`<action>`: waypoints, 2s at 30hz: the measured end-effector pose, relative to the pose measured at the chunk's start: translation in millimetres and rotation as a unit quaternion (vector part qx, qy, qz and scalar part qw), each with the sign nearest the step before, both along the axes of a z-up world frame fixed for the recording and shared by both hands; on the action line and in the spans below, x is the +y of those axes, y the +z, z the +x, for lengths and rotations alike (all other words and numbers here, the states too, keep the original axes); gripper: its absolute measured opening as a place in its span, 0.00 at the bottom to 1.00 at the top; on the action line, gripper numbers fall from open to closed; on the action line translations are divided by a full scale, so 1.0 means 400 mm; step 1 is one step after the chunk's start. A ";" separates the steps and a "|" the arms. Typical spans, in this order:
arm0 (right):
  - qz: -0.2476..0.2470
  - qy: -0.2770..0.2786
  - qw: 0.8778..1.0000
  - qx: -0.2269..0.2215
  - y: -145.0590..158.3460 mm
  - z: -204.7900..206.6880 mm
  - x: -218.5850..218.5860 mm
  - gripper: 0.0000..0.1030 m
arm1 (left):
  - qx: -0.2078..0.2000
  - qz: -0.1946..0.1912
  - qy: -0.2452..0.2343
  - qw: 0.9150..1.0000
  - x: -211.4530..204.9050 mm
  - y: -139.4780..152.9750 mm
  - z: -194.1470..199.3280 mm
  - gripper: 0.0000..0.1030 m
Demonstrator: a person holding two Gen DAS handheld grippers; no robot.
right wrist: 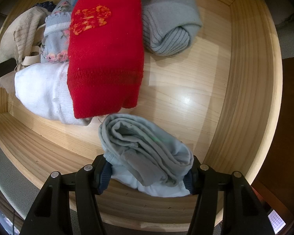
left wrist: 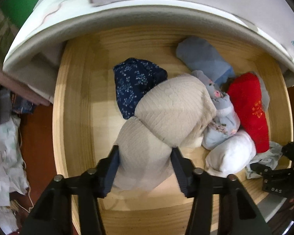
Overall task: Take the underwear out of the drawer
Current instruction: 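Grasp the beige knit bundle in the drawer with the left tool, then lift the beige knit bundle with the left tool up toward the white box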
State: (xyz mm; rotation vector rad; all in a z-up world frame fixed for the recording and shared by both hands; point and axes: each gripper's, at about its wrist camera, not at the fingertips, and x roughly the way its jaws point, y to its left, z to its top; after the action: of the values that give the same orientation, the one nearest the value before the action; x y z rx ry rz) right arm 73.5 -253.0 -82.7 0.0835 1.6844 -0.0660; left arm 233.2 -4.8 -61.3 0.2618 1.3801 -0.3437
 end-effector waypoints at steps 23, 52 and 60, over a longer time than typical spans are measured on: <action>0.000 0.000 1.000 0.000 -0.003 0.003 0.001 0.54 | -0.014 -0.026 0.052 0.998 0.060 0.116 -0.080 0.40; -0.002 -0.005 1.000 -0.022 -0.001 -0.020 0.007 0.53 | -0.153 -0.110 -0.002 0.982 0.067 0.680 -0.167 0.40; -0.002 -0.005 1.000 -0.022 0.002 -0.022 0.006 0.54 | -0.213 -0.116 -0.001 0.970 -0.030 0.827 -0.032 0.40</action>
State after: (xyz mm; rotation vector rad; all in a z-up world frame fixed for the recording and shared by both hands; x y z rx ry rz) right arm 64.8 -250.5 -81.9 0.0898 1.6404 -0.0737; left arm 220.4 -16.8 269.5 0.1319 0.9066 -0.4193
